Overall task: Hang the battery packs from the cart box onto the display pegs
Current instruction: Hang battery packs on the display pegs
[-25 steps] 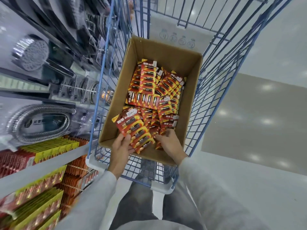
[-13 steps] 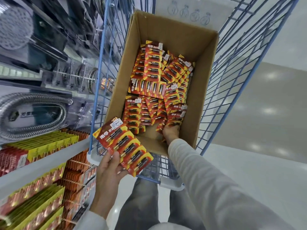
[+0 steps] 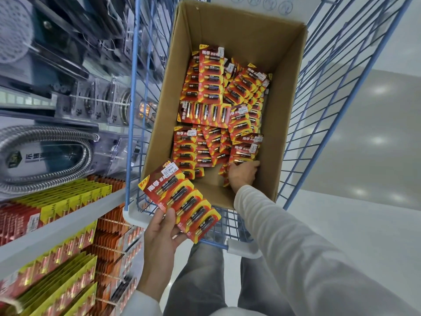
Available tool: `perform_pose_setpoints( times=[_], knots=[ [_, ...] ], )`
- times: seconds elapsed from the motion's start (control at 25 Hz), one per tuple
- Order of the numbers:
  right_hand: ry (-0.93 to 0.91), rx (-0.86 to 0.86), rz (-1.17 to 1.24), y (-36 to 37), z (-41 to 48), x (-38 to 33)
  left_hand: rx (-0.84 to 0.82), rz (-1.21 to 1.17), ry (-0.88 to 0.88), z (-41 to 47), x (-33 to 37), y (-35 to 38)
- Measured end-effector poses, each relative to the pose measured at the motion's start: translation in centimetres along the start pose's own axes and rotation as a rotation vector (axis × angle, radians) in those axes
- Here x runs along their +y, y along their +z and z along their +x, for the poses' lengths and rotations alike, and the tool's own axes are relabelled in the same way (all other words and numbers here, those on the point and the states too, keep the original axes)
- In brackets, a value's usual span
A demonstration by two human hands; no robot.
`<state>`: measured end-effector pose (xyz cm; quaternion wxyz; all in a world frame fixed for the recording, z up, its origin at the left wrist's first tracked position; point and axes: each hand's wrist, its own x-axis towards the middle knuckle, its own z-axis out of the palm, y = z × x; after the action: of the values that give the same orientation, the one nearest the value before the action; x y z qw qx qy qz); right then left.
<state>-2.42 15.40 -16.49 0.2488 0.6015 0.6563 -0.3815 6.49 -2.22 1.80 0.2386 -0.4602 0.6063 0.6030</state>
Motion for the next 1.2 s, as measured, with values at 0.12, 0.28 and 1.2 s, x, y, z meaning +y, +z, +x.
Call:
perform_pose_setpoints(
  times=[0.12,0.28,1.2],
  knots=[
    [-0.035,0.028,-0.155,-0.3,-0.7,-0.3,0.006,-0.014,0.001,-0.3,0.1,0.0],
    [-0.086,-0.101,-0.083,-1.9,-0.3,0.1,0.006,-0.041,0.017,-0.9,1.2,-0.7],
    [-0.7,-1.318,0.112,-29.3,-32.9,-3.2,0.266,-0.829,0.696,-28.7,1.1,-5.6]
  ],
)
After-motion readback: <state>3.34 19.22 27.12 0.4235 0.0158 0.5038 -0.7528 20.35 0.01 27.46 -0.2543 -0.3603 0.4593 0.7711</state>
